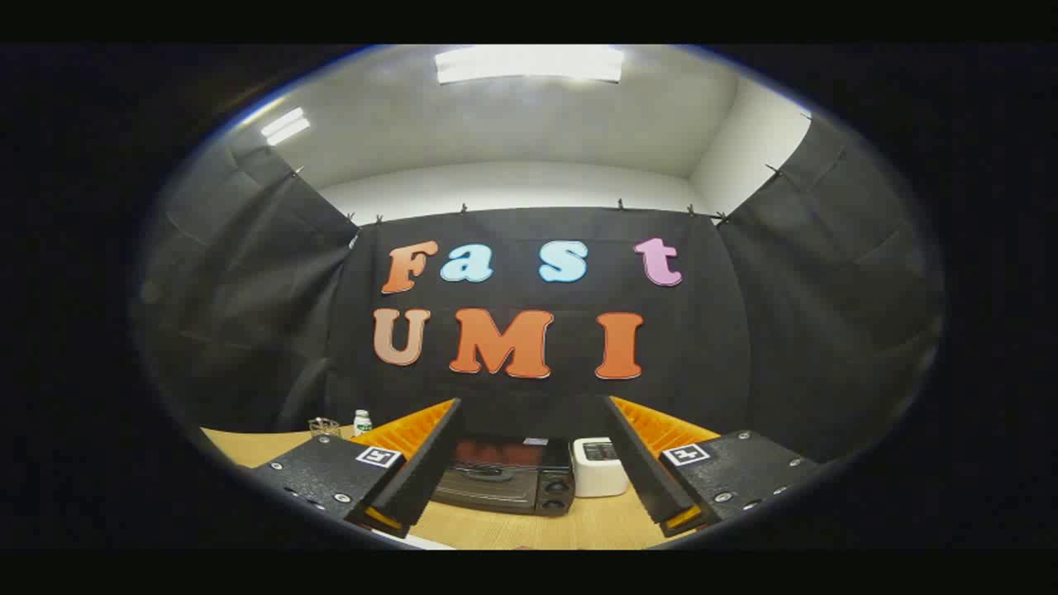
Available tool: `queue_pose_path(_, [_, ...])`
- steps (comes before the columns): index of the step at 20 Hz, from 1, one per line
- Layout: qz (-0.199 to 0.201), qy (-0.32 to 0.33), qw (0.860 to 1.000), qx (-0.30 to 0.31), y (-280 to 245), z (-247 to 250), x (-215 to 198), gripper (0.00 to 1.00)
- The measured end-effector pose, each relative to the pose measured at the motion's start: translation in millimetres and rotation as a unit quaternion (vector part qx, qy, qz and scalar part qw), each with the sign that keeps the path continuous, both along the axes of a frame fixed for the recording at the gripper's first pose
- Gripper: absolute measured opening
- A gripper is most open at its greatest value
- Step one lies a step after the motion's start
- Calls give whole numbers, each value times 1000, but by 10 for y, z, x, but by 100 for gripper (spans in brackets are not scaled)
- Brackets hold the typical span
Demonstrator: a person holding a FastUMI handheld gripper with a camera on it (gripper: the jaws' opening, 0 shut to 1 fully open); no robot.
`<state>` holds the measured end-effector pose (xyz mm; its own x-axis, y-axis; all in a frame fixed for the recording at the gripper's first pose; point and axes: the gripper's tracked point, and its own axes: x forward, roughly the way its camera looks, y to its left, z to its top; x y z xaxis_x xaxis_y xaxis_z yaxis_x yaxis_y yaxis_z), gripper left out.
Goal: Open the toaster oven, put the food inside, and close the toaster oven door.
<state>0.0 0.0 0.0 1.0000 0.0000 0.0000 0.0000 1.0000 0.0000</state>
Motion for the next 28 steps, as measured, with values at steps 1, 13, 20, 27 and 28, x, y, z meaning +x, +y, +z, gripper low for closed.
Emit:
queue_pose_path(1, [3, -1, 1000, 1, 16, 21, -9, 99])
queue_pose_path(13, [6, -1, 1000, 7, 43, 20, -13, 99])
queue_pose_path(20, [4, 5, 1000, 6, 20, -47, 23, 99])
queue_pose_path(27, [12, 18, 1000, 6, 135, -234, 134, 99])
queue_pose_path(28, [15, 19, 1000, 5, 157, -259, 166, 99])
